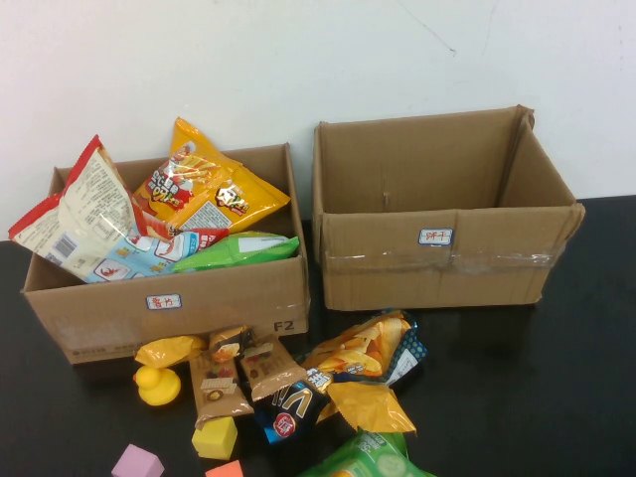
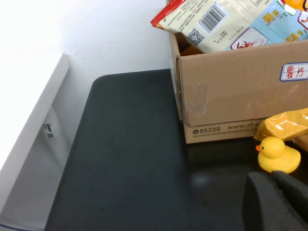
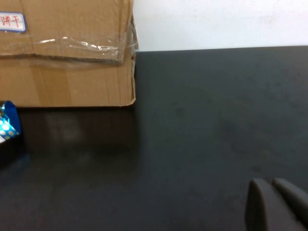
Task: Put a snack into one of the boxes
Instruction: Pick up the biscuit, then place the biscuit in the biscuit box
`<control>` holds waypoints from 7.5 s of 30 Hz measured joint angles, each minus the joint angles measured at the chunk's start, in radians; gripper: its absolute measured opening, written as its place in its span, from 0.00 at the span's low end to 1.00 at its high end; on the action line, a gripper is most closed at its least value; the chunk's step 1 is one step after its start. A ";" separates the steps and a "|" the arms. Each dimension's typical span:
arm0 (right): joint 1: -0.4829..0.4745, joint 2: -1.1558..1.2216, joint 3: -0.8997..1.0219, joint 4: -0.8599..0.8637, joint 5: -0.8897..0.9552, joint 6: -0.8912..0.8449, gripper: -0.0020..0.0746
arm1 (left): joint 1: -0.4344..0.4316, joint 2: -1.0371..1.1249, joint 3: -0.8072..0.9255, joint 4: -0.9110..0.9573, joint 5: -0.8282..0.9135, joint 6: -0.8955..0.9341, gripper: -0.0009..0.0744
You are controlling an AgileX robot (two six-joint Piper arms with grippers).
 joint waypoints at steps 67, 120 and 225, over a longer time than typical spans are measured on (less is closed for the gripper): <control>0.000 0.000 0.000 0.000 0.000 0.000 0.03 | -0.019 0.000 0.003 -0.928 -0.178 -0.366 0.01; 0.000 0.000 0.000 0.000 0.000 0.000 0.03 | -0.509 1.428 -0.616 0.540 -0.326 0.304 0.74; 0.000 0.000 0.000 0.002 0.000 -0.011 0.03 | -0.726 2.089 -1.614 0.502 -0.386 -0.504 0.82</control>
